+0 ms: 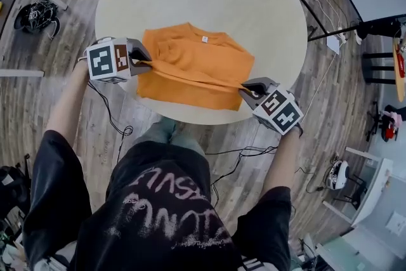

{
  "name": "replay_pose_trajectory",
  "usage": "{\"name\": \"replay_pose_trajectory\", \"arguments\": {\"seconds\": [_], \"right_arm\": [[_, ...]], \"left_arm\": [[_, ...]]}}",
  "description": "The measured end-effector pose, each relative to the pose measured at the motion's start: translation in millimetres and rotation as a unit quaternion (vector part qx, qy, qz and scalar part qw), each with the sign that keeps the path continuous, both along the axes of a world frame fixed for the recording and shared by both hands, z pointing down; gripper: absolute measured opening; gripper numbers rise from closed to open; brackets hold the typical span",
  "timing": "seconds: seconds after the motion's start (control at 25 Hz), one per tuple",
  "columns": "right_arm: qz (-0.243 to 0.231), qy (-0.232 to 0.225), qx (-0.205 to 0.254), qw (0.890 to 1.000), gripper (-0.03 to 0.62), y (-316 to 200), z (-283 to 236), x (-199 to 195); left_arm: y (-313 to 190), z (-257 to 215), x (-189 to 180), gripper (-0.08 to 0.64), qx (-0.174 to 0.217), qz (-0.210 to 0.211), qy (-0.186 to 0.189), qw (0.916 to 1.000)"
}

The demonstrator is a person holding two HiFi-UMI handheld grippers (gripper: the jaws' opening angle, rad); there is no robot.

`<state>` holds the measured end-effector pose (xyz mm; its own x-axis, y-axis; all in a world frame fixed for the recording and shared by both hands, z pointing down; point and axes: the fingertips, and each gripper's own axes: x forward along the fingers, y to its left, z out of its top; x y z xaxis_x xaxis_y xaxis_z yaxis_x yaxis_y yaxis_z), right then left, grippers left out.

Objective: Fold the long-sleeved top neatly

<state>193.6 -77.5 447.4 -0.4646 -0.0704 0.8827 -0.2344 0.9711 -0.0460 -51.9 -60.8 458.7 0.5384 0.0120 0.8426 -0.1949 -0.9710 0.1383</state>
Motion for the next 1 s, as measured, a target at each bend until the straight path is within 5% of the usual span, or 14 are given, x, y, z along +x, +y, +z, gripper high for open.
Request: {"name": "replay_pose_trajectory", "arguments": {"seconds": [0.48,1.0], "right_arm": [[0.037,0.001,-0.004,0.999,0.029,-60,33,-4],[0.055,-0.019,-0.020,0.998,0.024,-118,81,-1]], "left_arm": [[-61,40,-6,0.043,-0.056,-0.054,0.051,0.9957],[-112,79,-5,0.043,-0.104,-0.163,0.087,0.9773]]}}
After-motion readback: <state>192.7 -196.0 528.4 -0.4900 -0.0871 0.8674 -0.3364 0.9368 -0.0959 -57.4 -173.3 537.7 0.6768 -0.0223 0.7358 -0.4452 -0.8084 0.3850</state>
